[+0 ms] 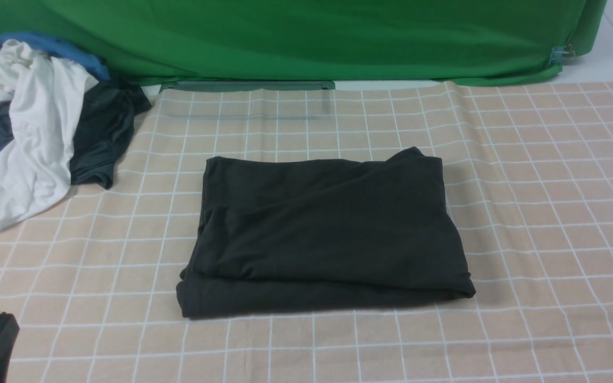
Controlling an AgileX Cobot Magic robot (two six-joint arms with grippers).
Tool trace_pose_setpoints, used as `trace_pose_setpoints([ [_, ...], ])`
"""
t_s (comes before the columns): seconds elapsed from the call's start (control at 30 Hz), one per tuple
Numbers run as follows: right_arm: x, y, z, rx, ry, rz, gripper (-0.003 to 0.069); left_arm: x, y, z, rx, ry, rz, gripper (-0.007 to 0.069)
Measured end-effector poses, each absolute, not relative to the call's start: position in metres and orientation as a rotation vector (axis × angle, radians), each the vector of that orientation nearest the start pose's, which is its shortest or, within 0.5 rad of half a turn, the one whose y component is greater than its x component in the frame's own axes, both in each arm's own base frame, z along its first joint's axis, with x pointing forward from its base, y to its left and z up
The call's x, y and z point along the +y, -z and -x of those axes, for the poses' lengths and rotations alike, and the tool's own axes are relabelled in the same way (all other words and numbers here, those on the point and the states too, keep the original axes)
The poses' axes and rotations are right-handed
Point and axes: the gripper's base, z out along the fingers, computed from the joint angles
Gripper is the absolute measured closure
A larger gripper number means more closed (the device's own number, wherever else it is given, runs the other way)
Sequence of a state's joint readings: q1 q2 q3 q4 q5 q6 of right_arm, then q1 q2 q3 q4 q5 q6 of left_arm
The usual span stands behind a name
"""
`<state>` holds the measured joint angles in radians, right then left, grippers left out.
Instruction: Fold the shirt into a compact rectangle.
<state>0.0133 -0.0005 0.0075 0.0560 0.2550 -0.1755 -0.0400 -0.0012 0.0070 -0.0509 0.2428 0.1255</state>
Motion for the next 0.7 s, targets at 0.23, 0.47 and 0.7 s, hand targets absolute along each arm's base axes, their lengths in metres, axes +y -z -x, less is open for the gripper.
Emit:
trace_pose_setpoints([
  [0.23, 0.0020, -0.1876, -0.0553, 1.741, 0.060, 0.120, 0.0424, -0.0033, -0.1889, -0.0554, 1.728, -0.016, -0.109, 0.0605],
  [0.47, 0.0020, -0.1876, -0.0553, 1.742, 0.058, 0.117, 0.0421, -0.0033, -0.1889, -0.0554, 1.728, -0.016, -0.109, 0.0605],
  [0.7, 0.0020, -0.1876, -0.0553, 1.742, 0.057, 0.116, 0.0421, -0.0033, -0.1889, -0.0554, 1.728, -0.016, -0.109, 0.0605],
])
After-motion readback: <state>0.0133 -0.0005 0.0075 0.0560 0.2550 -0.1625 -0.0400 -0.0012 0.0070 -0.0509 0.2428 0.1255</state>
